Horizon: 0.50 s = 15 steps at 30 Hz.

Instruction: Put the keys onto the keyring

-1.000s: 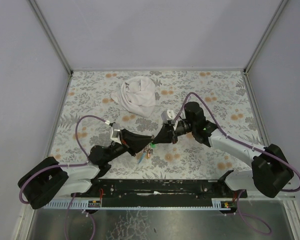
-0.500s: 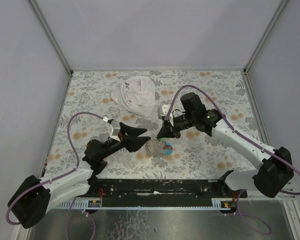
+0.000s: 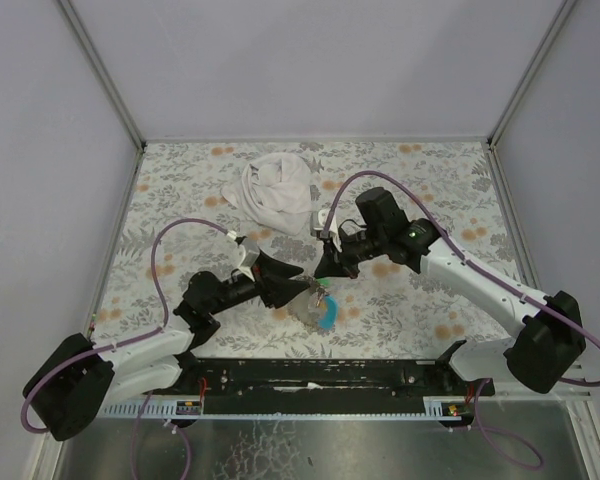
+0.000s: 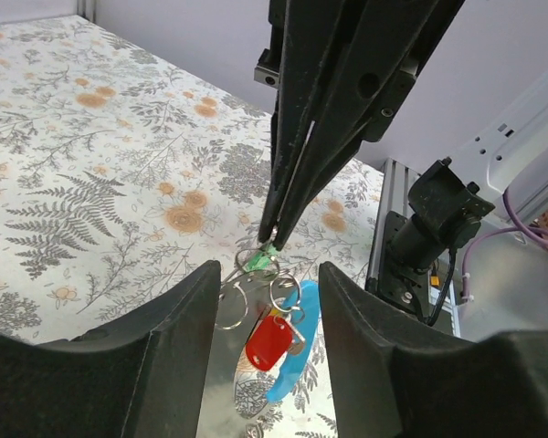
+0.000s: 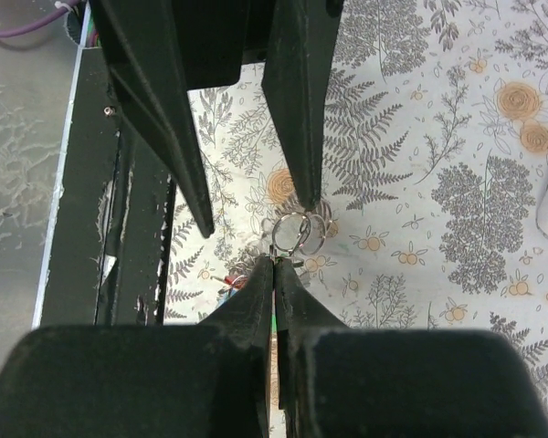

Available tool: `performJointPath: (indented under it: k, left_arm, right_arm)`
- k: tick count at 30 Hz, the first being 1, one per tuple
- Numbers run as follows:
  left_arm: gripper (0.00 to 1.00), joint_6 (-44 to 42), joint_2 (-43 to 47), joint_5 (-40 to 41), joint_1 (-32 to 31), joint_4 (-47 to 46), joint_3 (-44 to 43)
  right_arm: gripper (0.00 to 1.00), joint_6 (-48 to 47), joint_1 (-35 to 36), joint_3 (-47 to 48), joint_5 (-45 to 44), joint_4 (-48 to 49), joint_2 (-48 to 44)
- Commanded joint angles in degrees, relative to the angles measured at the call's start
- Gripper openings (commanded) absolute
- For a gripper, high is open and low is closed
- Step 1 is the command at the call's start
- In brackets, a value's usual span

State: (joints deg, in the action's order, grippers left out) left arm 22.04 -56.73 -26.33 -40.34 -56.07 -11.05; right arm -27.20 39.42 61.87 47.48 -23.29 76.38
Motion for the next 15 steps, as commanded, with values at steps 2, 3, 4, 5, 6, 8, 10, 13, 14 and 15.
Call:
performJointPath:
  k: [2, 3, 4, 5, 6, 8, 10, 13, 14, 15]
  left_arm:
    - [0.46, -0.2, -1.2, 2.5, -2.2, -0.3, -2.0]
    - [0.45, -0.5, -1.8, 2.6, -2.4, 0.0, -2.6]
    - [0.45, -0.6, -2.3, 2.7, -2.7, 0.3, -3.1]
    - [0.44, -0.7, -2.8, 2.7, -3.0, 0.5, -3.4]
    - [0.43, -0.8, -3.3, 2.6, -3.5, 0.5, -3.9]
    - [0.43, -1.1, -4.2, 3.0, -4.2, 0.8, -4.4]
    - [0.42, -1.8, -4.8, 3.5, -5.0, 1.7, -4.8]
    - [0.4, -2.5, -5.3, 5.1, -5.5, 2.9, -5.2]
    - [0.4, -2.9, -5.4, 5.6, -5.5, 3.5, -5.2]
    - [0.4, -3.3, -5.4, 6.1, -5.5, 4.2, -5.3]
  right_arm:
    - [0.0, 4.7, 2.0, 3.1, -3.7, 2.1, -1.3]
    - [0.0, 5.2, 2.2, 3.2, -4.1, 2.2, -1.4]
    - [0.0, 5.9, 2.4, 3.3, -4.5, 2.3, -1.5]
    - [0.0, 6.3, 2.7, 3.3, -5.0, 2.4, -1.6]
    - [0.0, 6.8, 2.9, 3.3, -5.5, 2.5, -1.7]
    - [0.0, 7.4, 3.3, 3.3, -6.3, 2.6, -2.0]
    - [0.0, 7.7, 3.5, 3.2, -6.5, 2.7, -2.2]
    - [0.0, 8.2, 4.0, 3.0, -6.6, 3.1, -2.7]
    - [0.0, 8.4, 4.0, 2.8, -6.7, 3.4, -2.9]
    - [0.0, 8.5, 4.1, 2.8, -6.8, 3.5, -3.2]
